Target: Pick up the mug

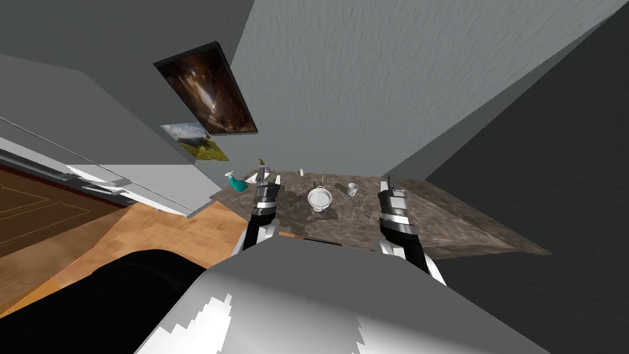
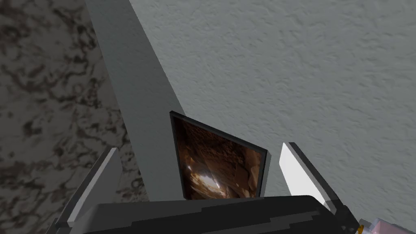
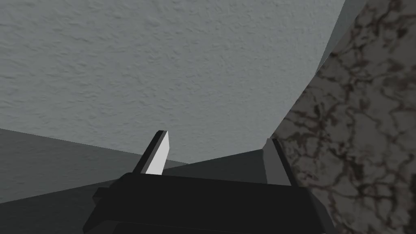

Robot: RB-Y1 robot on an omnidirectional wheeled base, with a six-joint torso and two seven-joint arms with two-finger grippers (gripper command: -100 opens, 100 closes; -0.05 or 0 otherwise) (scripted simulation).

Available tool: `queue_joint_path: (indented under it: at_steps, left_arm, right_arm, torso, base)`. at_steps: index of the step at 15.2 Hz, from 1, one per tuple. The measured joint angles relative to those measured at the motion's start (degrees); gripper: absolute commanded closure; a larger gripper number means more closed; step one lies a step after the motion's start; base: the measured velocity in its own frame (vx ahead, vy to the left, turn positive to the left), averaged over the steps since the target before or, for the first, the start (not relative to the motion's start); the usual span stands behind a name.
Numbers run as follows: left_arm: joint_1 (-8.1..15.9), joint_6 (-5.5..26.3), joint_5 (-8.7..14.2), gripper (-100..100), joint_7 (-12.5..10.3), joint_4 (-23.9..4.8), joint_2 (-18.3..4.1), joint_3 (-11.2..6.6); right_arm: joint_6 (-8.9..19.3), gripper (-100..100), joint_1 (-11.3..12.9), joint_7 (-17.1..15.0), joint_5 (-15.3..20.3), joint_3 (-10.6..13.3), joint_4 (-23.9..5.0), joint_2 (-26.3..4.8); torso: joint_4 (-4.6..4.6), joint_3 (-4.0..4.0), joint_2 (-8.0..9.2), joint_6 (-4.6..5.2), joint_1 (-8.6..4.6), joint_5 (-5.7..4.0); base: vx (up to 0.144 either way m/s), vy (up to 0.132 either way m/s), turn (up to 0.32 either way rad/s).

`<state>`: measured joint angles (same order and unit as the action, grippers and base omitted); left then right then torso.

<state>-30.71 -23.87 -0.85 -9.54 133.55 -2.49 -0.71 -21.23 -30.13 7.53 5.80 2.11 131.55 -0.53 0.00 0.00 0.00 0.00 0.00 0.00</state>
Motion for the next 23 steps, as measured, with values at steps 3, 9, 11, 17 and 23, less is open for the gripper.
queue_joint_path:
  at_steps: [3,9,11,17,23]
  left_arm:
    - [0.01,0.0,0.0,0,0.0,0.0,0.0,0.0]
    - [0.01,0.0,0.0,0,0.0,0.0,-0.01,0.0]
    - [0.0,0.0,0.0,0,0.0,0.0,0.0,0.0]
    - [0.01,0.0,0.0,0,0.0,0.0,-0.01,0.0]
    - [0.01,0.0,0.0,0,0.0,0.0,-0.01,0.0]
  right_arm:
    - [-0.36,-100,0.04,-0.34,0.22,-0.27,-1.26,-2.63]
    - [-1.25,-100,-0.27,-1.7,1.03,-1.15,-4.91,-9.73]
    - [-1.51,-100,-0.43,-2.02,1.25,-1.31,-5.74,-11.73]
    - [-2.79,-100,-0.95,-3.66,1.83,-2.61,-9.95,-18.84]
    - [-4.06,-100,-1.35,-4.94,2.59,-3.44,-14.05,-25.45]
  torso:
    - [0.05,0.14,0.26,-0.01,-0.1,-0.02]
    - [0.05,0.13,0.22,-0.03,-0.27,-0.06]
    - [0.04,0.09,0.14,0.0,-0.23,-0.05]
    - [0.03,0.08,0.14,-0.04,-0.28,-0.06]
    - [0.02,0.05,0.08,-0.05,-0.3,-0.06]
  base:
    - [-0.076,-0.025,0.113]
    - [-0.059,-0.051,0.182]
    - [-0.025,-0.031,0.107]
    - [-0.039,-0.047,0.188]
    - [-0.032,-0.046,0.179]
